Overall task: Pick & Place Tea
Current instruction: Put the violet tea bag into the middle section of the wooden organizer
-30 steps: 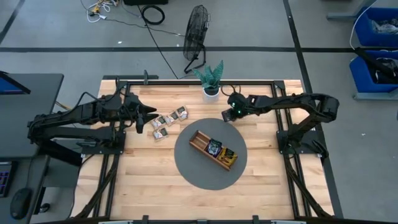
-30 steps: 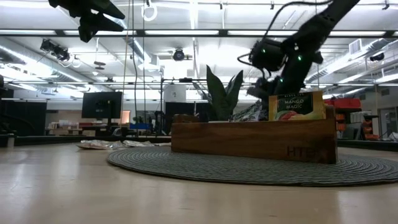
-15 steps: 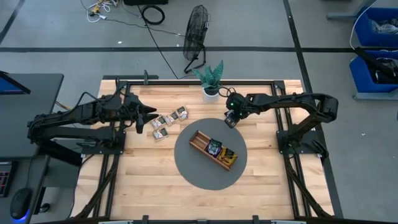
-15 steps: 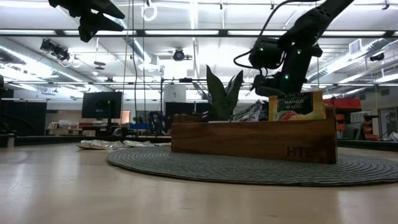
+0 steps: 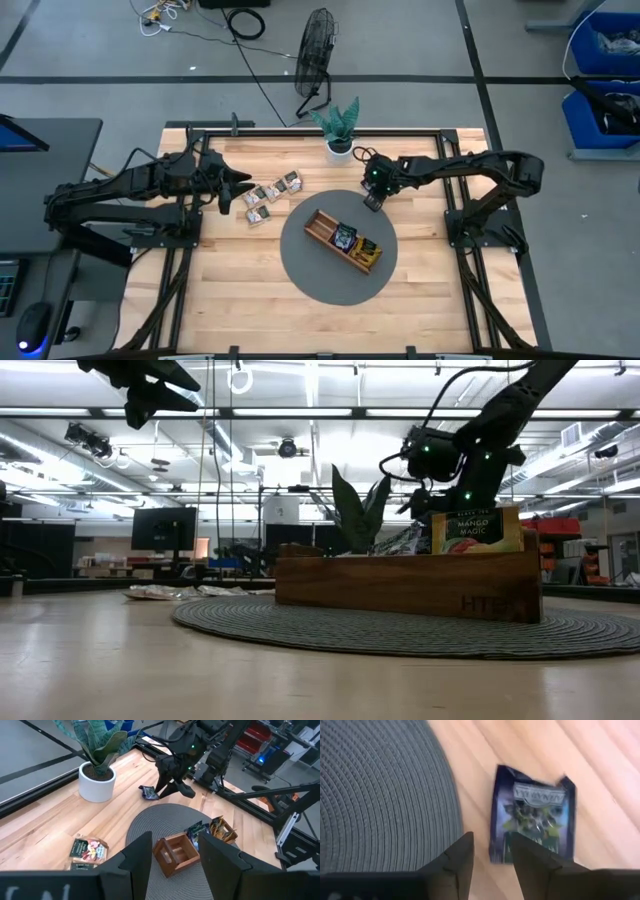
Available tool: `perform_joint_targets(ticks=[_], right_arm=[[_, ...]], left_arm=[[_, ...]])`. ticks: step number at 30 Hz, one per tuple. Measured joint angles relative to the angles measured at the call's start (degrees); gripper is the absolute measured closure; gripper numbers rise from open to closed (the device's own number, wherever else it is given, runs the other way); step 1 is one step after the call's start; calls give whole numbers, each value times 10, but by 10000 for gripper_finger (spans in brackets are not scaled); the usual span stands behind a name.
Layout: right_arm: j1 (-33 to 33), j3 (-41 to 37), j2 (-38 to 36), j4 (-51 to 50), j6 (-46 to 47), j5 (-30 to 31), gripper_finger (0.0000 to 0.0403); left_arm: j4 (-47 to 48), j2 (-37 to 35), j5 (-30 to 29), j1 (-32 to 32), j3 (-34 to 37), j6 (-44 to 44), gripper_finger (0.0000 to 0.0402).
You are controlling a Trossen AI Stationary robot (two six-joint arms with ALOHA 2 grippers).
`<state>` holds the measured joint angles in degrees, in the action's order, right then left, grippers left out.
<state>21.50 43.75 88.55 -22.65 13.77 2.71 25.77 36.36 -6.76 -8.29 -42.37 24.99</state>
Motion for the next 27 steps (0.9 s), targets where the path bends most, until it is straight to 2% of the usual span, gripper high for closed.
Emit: perform_joint_targets(ticks=[6, 11, 15, 20, 27], right_arm=[[-2, 2, 54, 13, -33, -4, 264], [-9, 4, 73, 9, -15, 5, 271], [-11, 2, 66, 8, -13, 8, 309], [-9, 2, 65, 5, -13, 10, 386], [-9, 2, 59, -5, 14, 18, 399]], left_arm=[[14, 0, 0, 0, 0, 21, 236], [25, 0, 0, 0, 0, 40, 236], [25, 0, -10, 0, 0, 41, 236], [25, 0, -17, -3, 0, 41, 236], [25, 2, -18, -3, 0, 44, 236]])
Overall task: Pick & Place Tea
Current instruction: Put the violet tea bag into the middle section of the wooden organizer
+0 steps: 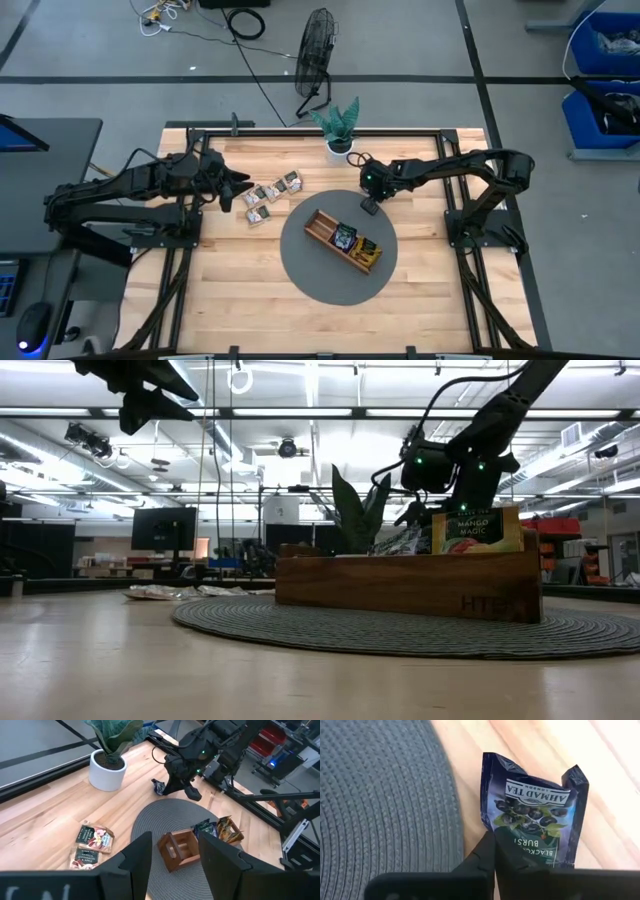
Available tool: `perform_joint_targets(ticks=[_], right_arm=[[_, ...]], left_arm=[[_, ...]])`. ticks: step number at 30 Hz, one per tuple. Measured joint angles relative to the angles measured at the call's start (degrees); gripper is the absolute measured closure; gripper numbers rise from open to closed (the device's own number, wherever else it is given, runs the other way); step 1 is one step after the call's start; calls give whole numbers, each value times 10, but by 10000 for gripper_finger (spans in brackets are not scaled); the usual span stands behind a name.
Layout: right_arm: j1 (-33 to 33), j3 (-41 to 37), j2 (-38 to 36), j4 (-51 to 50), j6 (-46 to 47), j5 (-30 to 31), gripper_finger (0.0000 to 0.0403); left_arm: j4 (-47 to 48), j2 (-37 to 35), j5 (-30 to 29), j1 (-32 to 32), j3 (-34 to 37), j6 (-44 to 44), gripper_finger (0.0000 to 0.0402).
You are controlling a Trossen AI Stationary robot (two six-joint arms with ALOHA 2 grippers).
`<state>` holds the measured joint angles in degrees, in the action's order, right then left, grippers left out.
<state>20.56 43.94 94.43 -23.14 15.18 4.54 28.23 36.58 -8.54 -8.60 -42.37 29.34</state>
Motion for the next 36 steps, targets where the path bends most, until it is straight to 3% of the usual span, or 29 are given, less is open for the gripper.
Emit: perform_joint_targets(ticks=[10, 17, 27, 36], right_arm=[[-24, 51, -72, -120, -18, 15, 402], [-82, 118, -99, -180, -33, 12, 403], [-199, 254, -103, -199, -39, 50, 403], [-271, 333, -103, -201, -56, 95, 403]], left_arm=[[-6, 6, 0, 0, 0, 25, 236], [-10, 27, 4, 0, 0, 97, 236], [-112, 117, 120, 0, 0, 275, 236], [-236, 200, 138, -15, 0, 386, 236]])
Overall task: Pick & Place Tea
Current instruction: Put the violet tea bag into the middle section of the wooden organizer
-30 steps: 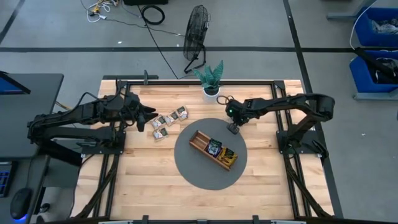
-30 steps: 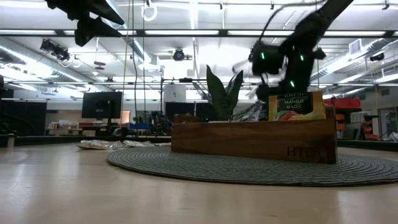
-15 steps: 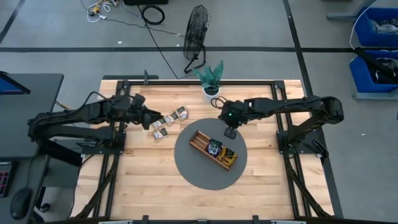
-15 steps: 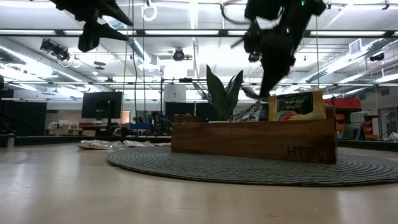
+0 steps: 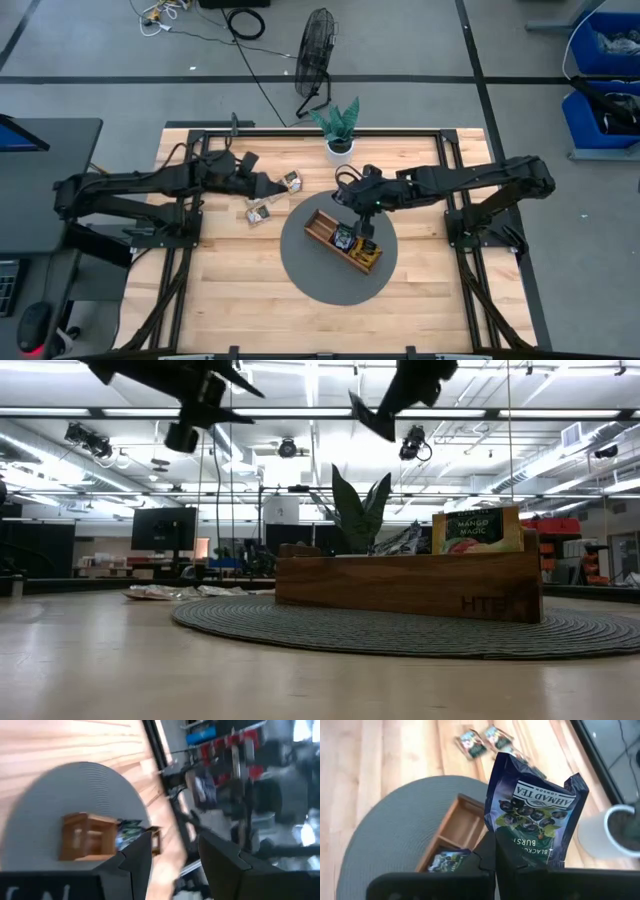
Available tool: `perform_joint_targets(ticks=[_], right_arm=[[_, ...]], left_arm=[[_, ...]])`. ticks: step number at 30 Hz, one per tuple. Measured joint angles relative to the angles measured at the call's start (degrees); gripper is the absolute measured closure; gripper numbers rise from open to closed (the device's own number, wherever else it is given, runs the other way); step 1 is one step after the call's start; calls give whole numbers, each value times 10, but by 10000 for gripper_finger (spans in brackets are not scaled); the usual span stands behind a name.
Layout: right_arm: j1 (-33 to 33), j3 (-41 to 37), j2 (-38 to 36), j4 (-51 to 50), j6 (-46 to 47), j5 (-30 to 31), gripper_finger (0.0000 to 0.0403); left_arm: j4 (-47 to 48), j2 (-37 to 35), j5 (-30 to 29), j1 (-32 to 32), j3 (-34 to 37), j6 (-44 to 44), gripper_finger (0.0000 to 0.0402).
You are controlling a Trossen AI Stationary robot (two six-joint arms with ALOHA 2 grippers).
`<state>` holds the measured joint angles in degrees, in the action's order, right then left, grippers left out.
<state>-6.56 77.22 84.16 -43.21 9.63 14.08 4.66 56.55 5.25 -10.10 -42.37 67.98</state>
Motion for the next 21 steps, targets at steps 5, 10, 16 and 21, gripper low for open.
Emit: perform_joint_targets(ticks=[5, 10, 16, 21], right_arm=[[-30, 20, 0, -1, -58, 1, 403], [-40, 30, 0, -14, -115, 1, 403], [-40, 30, 2, -19, -167, 1, 403], [-40, 31, 16, -31, -179, -24, 403]], left_arm=[[-100, 51, 25, -11, 0, 98, 236], [-177, 110, 46, 1, 0, 136, 236], [-249, 175, 51, 24, 0, 196, 236], [-327, 213, 50, 29, 0, 218, 236]])
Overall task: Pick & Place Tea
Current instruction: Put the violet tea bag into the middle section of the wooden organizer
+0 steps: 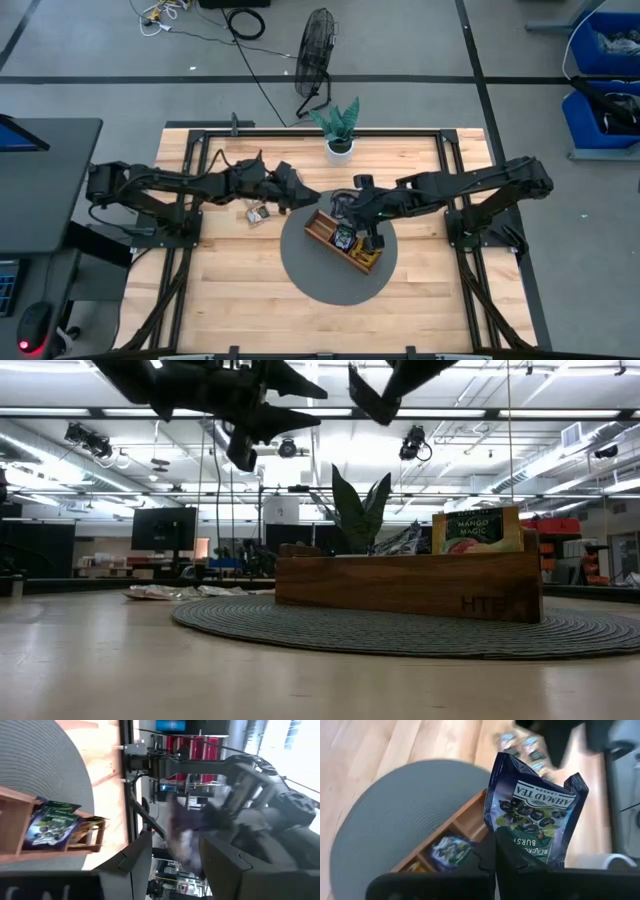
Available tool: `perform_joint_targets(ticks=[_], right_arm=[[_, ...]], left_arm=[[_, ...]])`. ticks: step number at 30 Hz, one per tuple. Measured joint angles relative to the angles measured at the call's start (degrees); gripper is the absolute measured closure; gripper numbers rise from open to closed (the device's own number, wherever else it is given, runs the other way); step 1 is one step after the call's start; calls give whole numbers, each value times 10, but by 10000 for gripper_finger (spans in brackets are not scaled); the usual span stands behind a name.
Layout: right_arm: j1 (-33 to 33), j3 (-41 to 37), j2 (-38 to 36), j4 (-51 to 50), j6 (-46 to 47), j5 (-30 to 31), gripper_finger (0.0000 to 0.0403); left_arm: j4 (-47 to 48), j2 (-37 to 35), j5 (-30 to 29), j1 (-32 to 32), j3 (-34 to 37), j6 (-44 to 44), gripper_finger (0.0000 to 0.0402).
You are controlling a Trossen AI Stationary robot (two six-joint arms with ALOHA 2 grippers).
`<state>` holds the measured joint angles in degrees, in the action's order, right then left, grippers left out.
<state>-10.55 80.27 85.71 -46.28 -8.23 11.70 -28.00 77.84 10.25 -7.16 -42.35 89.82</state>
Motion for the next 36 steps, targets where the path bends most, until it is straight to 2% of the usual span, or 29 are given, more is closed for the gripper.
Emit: perform_joint_targets(ticks=[6, 11, 36], right_arm=[[1, 0, 40, 1, 0, -23, 403], [1, 0, 66, 6, -4, -17, 403], [26, 0, 76, 75, -35, -32, 403]], left_arm=[[-13, 10, -4, 0, 0, -2, 236], [-4, 10, -3, 0, 0, -4, 236], [29, 10, 21, 3, 0, -26, 236]])
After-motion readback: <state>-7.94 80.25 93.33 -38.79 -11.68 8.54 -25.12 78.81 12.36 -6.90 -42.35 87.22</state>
